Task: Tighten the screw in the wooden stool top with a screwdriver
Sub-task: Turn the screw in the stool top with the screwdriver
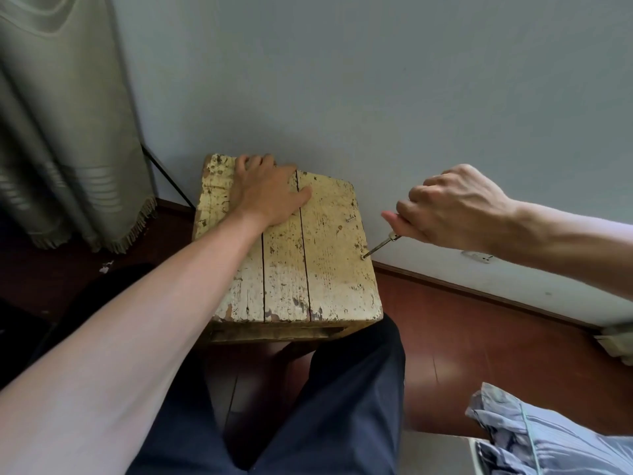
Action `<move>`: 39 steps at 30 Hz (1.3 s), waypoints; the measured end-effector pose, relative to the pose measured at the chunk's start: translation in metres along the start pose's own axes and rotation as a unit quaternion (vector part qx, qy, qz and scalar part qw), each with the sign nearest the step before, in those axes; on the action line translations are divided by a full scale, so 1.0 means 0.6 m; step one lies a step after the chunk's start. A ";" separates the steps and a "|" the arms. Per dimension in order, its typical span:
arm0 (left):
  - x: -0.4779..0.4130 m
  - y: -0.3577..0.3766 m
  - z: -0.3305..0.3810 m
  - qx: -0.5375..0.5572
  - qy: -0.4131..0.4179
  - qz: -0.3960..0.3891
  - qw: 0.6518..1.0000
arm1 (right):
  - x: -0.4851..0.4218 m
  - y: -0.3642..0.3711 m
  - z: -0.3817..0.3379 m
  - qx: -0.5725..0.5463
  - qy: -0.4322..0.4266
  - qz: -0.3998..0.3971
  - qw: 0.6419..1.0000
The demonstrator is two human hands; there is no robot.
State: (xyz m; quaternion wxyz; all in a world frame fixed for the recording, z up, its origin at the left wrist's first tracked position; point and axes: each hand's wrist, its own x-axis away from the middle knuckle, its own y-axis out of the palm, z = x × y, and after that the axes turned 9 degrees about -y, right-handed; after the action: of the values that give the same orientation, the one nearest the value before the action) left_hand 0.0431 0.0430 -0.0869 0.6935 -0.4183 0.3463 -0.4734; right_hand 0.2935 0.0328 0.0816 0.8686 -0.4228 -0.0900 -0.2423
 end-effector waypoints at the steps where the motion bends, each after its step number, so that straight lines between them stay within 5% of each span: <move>1: -0.001 0.001 0.000 0.000 0.000 0.000 1.000 | -0.003 0.003 -0.003 -0.005 0.030 -0.012 0.999; 5: -0.004 0.003 -0.003 0.001 0.000 -0.001 1.000 | -0.020 0.004 -0.005 -0.116 0.189 -0.026 0.975; 8: -0.004 0.005 -0.004 0.000 0.000 0.000 1.000 | -0.018 0.007 0.001 -0.156 0.213 -0.038 0.964; 13: -0.004 0.006 -0.004 -0.001 0.002 0.002 1.000 | 0.008 0.002 0.016 -0.225 0.107 -0.035 0.968; 17: -0.004 0.007 -0.005 0.000 0.005 0.008 1.000 | 0.019 0.003 0.030 -0.130 -0.095 0.083 0.984; 22: -0.008 0.008 -0.007 -0.011 0.007 0.009 1.000 | 0.001 0.005 0.016 -0.061 -0.096 0.153 0.982; 28: -0.009 0.011 -0.007 -0.009 0.004 0.004 1.000 | -0.012 0.002 -0.002 -0.125 0.023 0.031 0.991; 32: -0.010 0.010 -0.007 -0.006 0.002 0.001 1.000 | -0.040 0.001 0.003 -0.221 0.185 -0.014 0.957; 39: -0.009 0.010 -0.005 -0.006 0.001 0.003 1.000 | -0.006 -0.001 0.018 -0.273 0.125 -0.097 0.949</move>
State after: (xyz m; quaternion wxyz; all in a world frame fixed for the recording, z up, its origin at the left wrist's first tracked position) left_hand 0.0408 0.0485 -0.0931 0.6921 -0.4208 0.3507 -0.4700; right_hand 0.2910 0.0424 0.0876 0.6966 -0.5995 0.0481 -0.3912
